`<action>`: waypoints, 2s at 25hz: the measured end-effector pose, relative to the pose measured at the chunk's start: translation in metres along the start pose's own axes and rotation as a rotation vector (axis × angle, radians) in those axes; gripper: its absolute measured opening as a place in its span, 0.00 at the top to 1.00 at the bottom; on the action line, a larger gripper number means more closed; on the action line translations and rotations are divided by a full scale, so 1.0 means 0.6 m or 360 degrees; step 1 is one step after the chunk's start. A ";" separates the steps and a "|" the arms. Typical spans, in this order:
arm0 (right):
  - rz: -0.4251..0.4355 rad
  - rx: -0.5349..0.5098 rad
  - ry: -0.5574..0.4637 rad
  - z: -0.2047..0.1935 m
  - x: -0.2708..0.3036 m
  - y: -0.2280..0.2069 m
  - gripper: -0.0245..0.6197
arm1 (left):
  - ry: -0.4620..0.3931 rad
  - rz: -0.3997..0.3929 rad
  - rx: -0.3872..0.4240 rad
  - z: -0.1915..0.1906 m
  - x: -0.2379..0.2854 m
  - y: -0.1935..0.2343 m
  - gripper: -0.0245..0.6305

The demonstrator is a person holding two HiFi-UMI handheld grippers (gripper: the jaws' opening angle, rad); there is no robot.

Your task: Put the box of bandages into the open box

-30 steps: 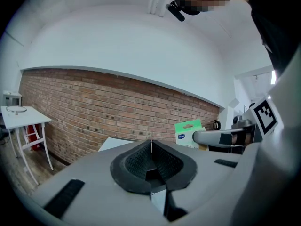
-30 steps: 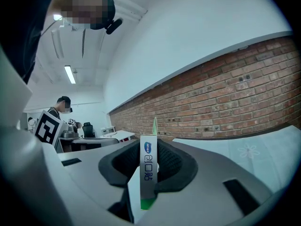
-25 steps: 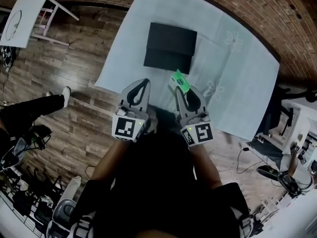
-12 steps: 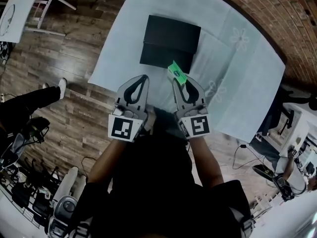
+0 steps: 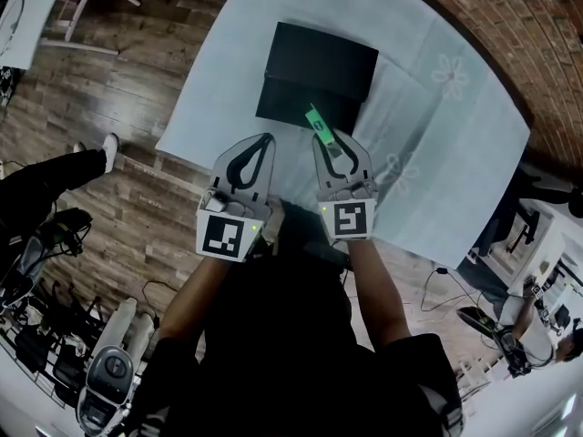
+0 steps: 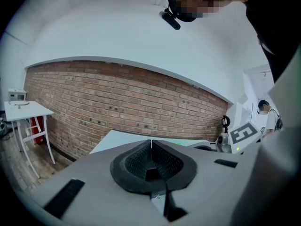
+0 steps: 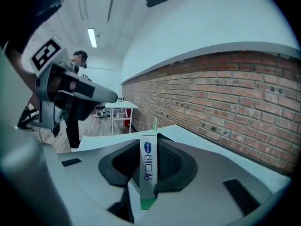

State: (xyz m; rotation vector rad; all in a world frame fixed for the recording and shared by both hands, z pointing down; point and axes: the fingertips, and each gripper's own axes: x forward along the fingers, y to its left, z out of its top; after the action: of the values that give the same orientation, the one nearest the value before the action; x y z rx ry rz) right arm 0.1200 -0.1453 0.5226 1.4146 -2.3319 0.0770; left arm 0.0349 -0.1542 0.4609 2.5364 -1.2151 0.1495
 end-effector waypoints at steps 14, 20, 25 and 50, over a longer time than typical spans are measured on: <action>0.0083 -0.0392 0.0286 -0.090 0.066 0.015 0.80 | 0.0043 0.0010 -0.0017 -0.017 0.004 0.002 0.91; 0.0144 -0.0509 0.0414 -0.124 0.098 0.018 0.80 | 0.0082 0.0015 -0.0036 -0.027 0.006 0.012 0.91; 0.0205 -0.0514 0.0503 -0.153 0.116 0.022 0.80 | 0.0070 0.0023 -0.0036 -0.025 0.008 0.013 0.91; 0.0321 -0.0642 0.0689 -0.199 0.166 0.029 0.78 | 0.0055 0.0059 -0.0072 -0.023 0.006 0.033 0.91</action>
State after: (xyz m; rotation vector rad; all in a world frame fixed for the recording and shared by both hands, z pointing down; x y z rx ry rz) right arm 0.1024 -0.1899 0.6714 0.8652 -1.9792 -0.0273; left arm 0.0224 -0.1636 0.4794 2.4634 -1.2391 0.1716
